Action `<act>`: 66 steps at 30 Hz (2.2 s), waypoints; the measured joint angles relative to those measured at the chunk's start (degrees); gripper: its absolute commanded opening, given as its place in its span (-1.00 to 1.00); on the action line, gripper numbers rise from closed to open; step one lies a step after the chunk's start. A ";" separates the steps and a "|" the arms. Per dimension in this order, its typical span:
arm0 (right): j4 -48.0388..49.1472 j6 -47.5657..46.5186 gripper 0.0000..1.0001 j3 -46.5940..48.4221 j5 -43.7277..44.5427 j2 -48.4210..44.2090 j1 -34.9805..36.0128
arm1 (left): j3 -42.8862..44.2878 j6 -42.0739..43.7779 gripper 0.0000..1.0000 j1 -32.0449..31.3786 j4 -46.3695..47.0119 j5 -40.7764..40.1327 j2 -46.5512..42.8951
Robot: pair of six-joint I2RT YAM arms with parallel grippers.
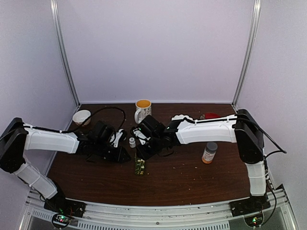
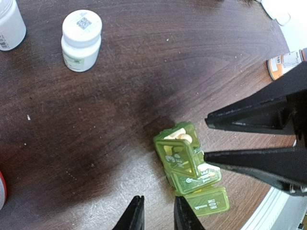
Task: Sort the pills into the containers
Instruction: Hold the lid of the pill container at the center of the board, then close the lid of the pill container on the pill container.
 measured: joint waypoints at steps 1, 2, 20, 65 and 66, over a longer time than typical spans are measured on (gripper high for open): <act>0.09 0.02 -0.30 -0.13 0.02 -0.09 -0.02 | 0.00 0.00 -0.54 0.00 0.22 0.02 0.13; 0.20 0.15 -0.25 -0.42 0.00 -0.28 -0.02 | 0.02 0.00 -0.55 0.00 0.42 0.13 0.28; 22.69 3.74 -0.82 -24.39 -9.51 -15.54 0.42 | 0.72 1.99 -0.57 0.00 2.43 1.99 1.31; 28.33 7.23 -1.00 -23.61 -9.99 -5.33 0.22 | -1.75 -1.92 -0.36 0.00 13.92 9.53 11.26; 28.35 7.21 -1.00 -23.67 -9.97 -5.40 0.22 | -1.62 -1.86 -0.36 0.00 13.75 9.40 11.30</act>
